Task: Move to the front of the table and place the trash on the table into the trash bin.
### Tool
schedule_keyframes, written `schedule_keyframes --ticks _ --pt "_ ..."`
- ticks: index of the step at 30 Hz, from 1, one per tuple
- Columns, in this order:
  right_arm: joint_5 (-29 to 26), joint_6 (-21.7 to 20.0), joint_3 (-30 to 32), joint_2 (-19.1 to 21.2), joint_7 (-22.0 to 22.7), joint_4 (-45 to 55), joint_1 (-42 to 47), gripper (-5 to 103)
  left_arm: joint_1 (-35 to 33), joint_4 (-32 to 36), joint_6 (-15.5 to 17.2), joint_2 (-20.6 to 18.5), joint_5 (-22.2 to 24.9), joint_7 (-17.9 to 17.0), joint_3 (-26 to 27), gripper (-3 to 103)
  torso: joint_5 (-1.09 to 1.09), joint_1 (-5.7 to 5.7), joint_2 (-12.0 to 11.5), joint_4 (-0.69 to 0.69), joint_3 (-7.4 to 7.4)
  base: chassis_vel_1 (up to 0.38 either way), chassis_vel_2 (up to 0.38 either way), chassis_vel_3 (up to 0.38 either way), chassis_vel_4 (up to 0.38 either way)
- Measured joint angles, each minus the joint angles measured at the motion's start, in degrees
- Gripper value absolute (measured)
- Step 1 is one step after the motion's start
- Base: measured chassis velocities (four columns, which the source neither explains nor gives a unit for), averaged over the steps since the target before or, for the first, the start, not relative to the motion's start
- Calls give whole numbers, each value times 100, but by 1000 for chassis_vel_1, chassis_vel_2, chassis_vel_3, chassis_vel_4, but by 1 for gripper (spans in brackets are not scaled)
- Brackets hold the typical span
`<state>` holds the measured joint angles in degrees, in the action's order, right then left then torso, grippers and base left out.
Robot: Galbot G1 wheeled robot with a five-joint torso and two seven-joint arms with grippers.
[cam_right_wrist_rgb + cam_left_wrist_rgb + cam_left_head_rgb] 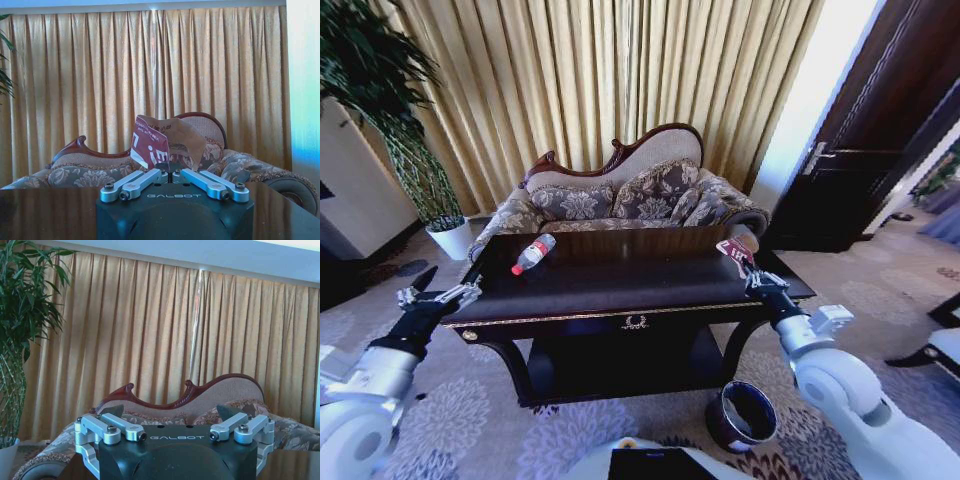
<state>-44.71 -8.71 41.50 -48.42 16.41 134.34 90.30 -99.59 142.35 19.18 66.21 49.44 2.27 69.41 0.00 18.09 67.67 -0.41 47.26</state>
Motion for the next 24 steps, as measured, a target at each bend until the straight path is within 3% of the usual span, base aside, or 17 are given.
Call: schedule_keyframes --ticks 24 --pt "106 -20 -216 -41 30 50 -32 0 -44 9 0 57 -18 13 5 100 0 -1 1 -1 0 107 -107 -110 106"
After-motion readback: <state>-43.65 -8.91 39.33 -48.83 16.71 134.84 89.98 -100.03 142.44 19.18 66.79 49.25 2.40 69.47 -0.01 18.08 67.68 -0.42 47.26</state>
